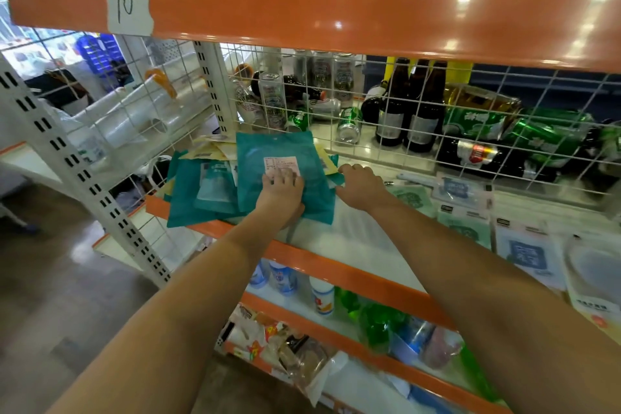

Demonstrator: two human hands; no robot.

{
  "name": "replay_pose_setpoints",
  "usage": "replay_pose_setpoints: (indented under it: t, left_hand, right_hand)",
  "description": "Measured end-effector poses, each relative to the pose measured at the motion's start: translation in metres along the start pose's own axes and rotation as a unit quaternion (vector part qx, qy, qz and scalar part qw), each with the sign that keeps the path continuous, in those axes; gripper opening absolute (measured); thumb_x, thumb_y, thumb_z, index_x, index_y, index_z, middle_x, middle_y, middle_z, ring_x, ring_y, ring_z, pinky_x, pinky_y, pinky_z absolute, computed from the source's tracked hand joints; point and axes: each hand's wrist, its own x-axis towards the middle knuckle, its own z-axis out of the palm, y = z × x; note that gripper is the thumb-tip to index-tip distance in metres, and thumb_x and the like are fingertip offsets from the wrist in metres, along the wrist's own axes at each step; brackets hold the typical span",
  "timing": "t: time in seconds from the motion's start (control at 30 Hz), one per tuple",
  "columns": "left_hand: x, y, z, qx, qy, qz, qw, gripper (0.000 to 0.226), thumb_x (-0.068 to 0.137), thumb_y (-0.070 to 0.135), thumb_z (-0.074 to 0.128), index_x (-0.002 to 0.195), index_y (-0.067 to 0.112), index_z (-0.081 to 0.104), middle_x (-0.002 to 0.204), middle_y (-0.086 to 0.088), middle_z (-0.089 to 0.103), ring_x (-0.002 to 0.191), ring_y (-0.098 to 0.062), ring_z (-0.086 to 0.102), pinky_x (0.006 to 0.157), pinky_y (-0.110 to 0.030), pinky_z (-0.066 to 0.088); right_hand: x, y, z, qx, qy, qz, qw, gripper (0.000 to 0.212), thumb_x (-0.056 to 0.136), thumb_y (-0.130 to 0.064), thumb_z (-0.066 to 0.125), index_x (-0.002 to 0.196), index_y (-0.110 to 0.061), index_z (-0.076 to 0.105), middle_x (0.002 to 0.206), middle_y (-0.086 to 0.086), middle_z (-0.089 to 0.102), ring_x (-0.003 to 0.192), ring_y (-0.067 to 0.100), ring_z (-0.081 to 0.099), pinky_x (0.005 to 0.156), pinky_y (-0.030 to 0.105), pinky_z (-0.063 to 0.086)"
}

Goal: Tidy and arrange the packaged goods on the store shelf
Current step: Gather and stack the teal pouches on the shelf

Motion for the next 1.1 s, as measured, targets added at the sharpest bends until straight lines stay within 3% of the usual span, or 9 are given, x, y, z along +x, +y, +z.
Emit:
replay_pose_setpoints:
  t: [0.2, 0.37, 0.57, 0.93, 1.1]
  left_hand:
    - [-0.012, -0.001, -0.006, 0.065, 0.005, 0.033, 0.997, 0.053, 0.103, 0.016, 0.025, 0.152, 0.006, 0.006, 0.154, -0.023, 0.019, 0.139, -0.043, 0.025, 0.11, -0.053, 0.027]
    - [-0.018, 0.002, -0.007, 0.091, -0.013, 0.043, 0.995, 0.059, 0.104, 0.022, 0.03, 0.152, 0.008, 0.0, 0.156, -0.023, 0.014, 0.141, -0.043, 0.021, 0.113, -0.053, 0.026]
    - [-0.029, 0.004, -0.009, 0.079, 0.025, 0.012, 0.997, 0.052, 0.102, 0.012, 0.027, 0.15, 0.004, 0.008, 0.153, -0.02, 0.022, 0.138, -0.038, 0.028, 0.11, -0.048, 0.028]
    - [-0.043, 0.014, -0.009, 0.096, 0.053, 0.005, 0.994, 0.045, 0.101, 0.012, 0.029, 0.145, 0.006, 0.022, 0.149, -0.022, 0.031, 0.13, -0.038, 0.038, 0.103, -0.046, 0.033]
    - [-0.044, 0.011, -0.016, 0.013, 0.082, -0.024, 0.996, 0.048, 0.1, 0.013, 0.035, 0.146, 0.013, 0.025, 0.149, -0.014, 0.033, 0.135, -0.034, 0.034, 0.109, -0.047, 0.03]
  right_hand:
    - [-0.007, 0.006, 0.0, 0.005, 0.0, -0.003, 1.0, 0.046, 0.096, -0.032, 0.045, 0.135, -0.009, 0.042, 0.133, 0.015, 0.048, 0.124, 0.032, 0.043, 0.097, 0.043, 0.04]
    - [-0.012, 0.008, -0.001, 0.003, -0.006, -0.002, 1.0, 0.047, 0.097, -0.031, 0.043, 0.138, -0.011, 0.039, 0.136, 0.014, 0.046, 0.127, 0.031, 0.041, 0.099, 0.044, 0.039]
    - [-0.021, 0.01, -0.007, -0.007, -0.01, -0.004, 1.0, 0.048, 0.099, -0.032, 0.04, 0.142, -0.013, 0.036, 0.14, 0.012, 0.043, 0.13, 0.03, 0.039, 0.102, 0.044, 0.037]
    - [-0.035, 0.015, -0.004, -0.016, -0.015, 0.004, 1.0, 0.046, 0.099, -0.033, 0.041, 0.14, -0.012, 0.038, 0.14, 0.012, 0.043, 0.13, 0.029, 0.04, 0.104, 0.042, 0.036]
    - [-0.041, 0.02, -0.007, -0.007, -0.016, 0.001, 1.0, 0.046, 0.098, -0.032, 0.041, 0.14, -0.015, 0.038, 0.141, 0.011, 0.043, 0.13, 0.029, 0.039, 0.104, 0.041, 0.036]
